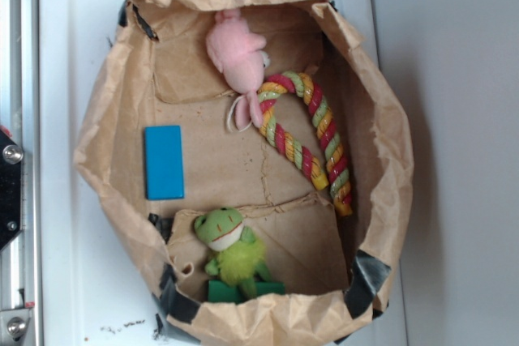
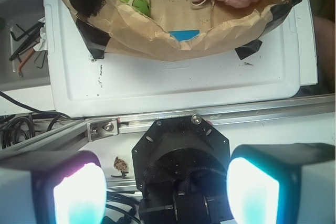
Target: Grab the green animal.
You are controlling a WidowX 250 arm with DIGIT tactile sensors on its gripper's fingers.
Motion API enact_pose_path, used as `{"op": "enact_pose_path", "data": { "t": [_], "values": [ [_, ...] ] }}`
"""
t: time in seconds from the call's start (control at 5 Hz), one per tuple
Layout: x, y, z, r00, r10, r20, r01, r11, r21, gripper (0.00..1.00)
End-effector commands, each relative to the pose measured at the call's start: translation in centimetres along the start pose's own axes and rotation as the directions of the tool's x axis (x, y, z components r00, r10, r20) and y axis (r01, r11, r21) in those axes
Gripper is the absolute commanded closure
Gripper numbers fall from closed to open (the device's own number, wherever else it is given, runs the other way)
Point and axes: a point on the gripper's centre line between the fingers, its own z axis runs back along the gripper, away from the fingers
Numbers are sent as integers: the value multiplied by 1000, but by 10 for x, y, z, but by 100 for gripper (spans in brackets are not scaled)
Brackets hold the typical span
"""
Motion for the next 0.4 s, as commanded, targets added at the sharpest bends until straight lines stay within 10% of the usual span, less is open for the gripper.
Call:
{"op": "enact_pose_path", "data": {
  "t": [0.0, 0.2],
  "values": [
    [0, 0, 0, 1000, 0, 0, 0, 1000, 0, 0],
    [27, -5, -7, 999, 31, 32, -31, 999, 20, 0]
  ]
}}
